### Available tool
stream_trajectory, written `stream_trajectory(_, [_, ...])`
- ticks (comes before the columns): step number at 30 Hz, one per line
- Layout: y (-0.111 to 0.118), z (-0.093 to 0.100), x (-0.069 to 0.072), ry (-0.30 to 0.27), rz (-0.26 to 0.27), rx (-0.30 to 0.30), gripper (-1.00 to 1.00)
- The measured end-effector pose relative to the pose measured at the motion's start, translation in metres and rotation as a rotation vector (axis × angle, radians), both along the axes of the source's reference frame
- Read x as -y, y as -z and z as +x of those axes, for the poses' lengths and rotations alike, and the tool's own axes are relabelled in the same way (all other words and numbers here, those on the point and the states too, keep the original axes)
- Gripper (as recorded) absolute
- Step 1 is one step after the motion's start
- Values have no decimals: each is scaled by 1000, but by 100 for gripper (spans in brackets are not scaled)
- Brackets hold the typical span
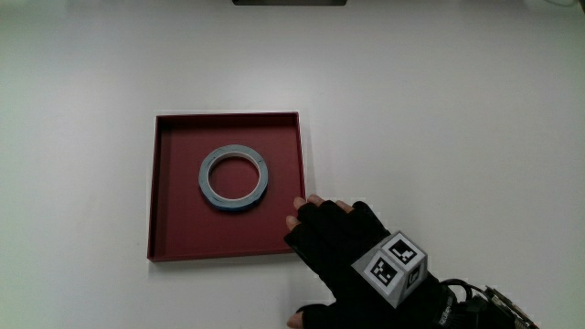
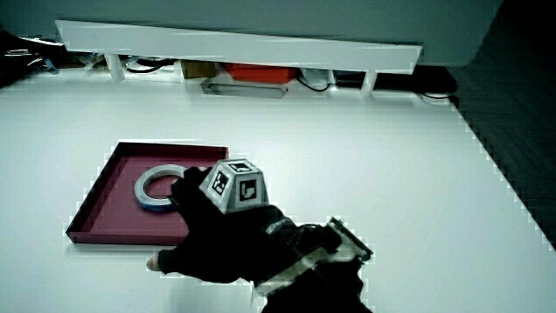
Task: Pick blue tape
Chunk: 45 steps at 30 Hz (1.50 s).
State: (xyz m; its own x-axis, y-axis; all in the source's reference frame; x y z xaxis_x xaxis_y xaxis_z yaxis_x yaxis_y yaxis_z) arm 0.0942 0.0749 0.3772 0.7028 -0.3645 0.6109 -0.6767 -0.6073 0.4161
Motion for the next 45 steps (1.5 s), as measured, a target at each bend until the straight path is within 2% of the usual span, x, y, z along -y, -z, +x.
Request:
stream_trajectory(3, [-3,-3,3,1,6,16,0])
stream_trajectory(10, [-16,-17,19,-1,33,11,0])
stream_trajectory(13, [-25,-26,25,5,41,-14,0])
stream_trajectory(20, [-39,-43,44,-19,40,-22,0])
stream_trajectory(27, [-63,-61,57,-36,73,-71,0])
stream_trajectory(28, [-65,-63,58,-33,72,-54,0])
stream_trajectory(29, [-68,-65,59,-41,72,-69,0])
stream_trajectory(31, [-71,-69,62,-54,65,-51,0])
stream_trajectory(33, [-75,-74,64,-40,63,-50,0])
stream_trajectory(35, [-83,-76,65,-52,69,-61,0])
stream_trajectory(37, [-86,-79,66,-55,56,-54,0])
stream_trajectory(38, [-95,-80,66,-54,44,-59,0])
stream_trajectory(42, [-103,-85,68,-74,55,-75,0])
stream_trajectory(43, [-112,-85,68,-66,42,-69,0])
stream_trajectory(44, [-109,-85,69,-79,41,-50,0])
stream_trajectory(45, [-114,-86,68,-72,34,-55,0])
